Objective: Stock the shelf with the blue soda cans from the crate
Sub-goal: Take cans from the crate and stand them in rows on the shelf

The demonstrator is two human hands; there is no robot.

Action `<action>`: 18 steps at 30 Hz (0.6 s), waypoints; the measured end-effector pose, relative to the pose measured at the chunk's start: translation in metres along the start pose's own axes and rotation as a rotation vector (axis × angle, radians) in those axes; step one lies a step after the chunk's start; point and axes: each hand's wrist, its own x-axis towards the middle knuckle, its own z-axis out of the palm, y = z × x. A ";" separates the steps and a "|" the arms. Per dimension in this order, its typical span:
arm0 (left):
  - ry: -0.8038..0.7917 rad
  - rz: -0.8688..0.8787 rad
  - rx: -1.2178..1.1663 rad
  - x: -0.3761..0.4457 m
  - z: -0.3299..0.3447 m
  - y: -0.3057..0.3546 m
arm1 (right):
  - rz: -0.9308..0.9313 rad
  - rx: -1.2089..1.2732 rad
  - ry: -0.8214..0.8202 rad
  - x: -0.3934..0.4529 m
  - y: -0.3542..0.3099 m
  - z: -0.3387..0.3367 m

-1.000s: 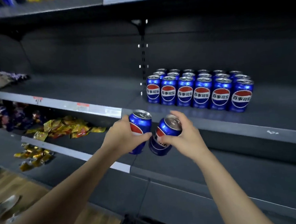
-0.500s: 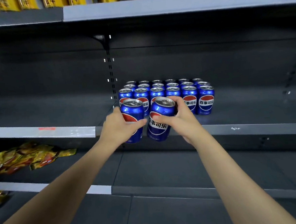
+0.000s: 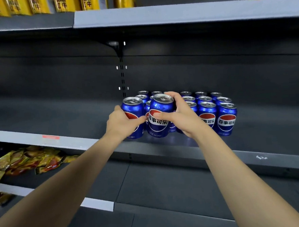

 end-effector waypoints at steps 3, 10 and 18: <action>0.025 -0.021 0.004 0.010 0.009 -0.010 | 0.023 0.027 -0.038 0.014 0.014 0.003; -0.012 -0.045 0.084 0.031 0.026 -0.029 | 0.089 0.031 -0.127 0.032 0.040 0.006; -0.024 -0.097 0.047 0.040 0.034 -0.046 | 0.112 -0.055 -0.177 0.037 0.050 0.013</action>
